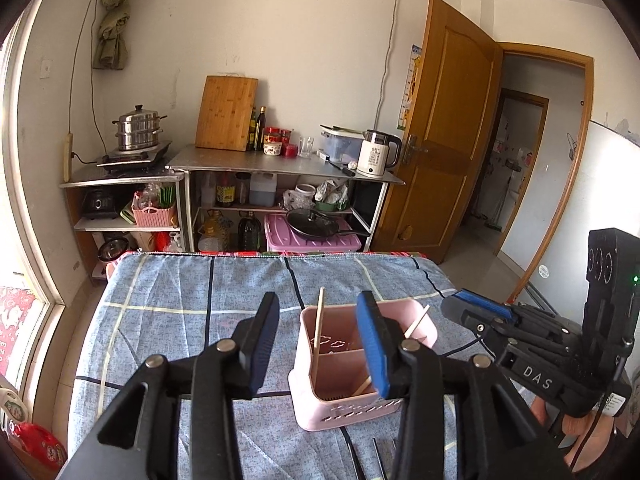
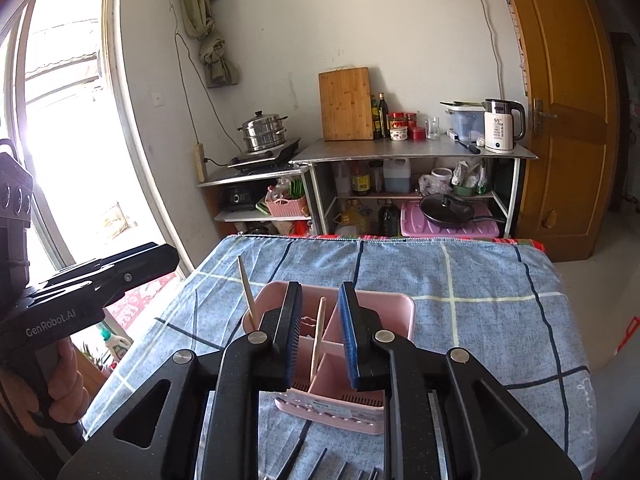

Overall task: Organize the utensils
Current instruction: 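Open both tools to release the chopsticks and pull back from the basket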

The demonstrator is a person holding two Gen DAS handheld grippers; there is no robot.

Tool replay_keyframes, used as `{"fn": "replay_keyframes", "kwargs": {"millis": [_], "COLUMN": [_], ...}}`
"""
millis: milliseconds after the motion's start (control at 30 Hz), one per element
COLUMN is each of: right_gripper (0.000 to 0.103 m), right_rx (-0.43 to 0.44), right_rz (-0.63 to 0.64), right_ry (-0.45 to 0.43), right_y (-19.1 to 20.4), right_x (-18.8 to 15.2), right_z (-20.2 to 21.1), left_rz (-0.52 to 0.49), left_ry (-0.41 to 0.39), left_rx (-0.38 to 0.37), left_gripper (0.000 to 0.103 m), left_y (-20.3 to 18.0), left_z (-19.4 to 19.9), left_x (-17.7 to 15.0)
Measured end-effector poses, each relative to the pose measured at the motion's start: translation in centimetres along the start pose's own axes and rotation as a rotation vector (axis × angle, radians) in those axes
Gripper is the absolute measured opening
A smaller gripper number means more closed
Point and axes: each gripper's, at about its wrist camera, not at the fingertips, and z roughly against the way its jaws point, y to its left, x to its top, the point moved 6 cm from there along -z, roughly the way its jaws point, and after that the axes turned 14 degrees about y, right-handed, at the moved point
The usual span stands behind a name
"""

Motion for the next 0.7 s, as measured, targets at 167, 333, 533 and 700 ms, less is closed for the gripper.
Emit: {"fn": "replay_keyframes", "kwargs": {"millis": [167,333,533,700], "right_gripper": [0.020,0.020,0.020,0.020], "right_rx": [-0.023,-0.067,-0.092,-0.075], "right_rz": [0.016,0.024,0.001,-0.022], "right_ry": [-0.045,-0.063,-0.047,-0.010], "right_y": [0.1,-0.3,-1.3,-2.0], "right_x": [-1.8,-5.0,-9.7,-14.1], "right_z": [2.9,5.1,6.6,7.0], "left_rz": [-0.012,-0.032,-0.040,-0.053], "left_ry": [-0.029,-0.025,0.002,0.044], "left_rx": [0.016,0.007,-0.009,-0.004], "left_gripper": [0.043,0.043,0.043,0.043], "left_y": [-0.4,-1.1,-2.2,-3.5], "left_z": [2.3,3.2,3.3,2.8], "left_x": [-2.4,-6.3,-10.9,-15.7]}}
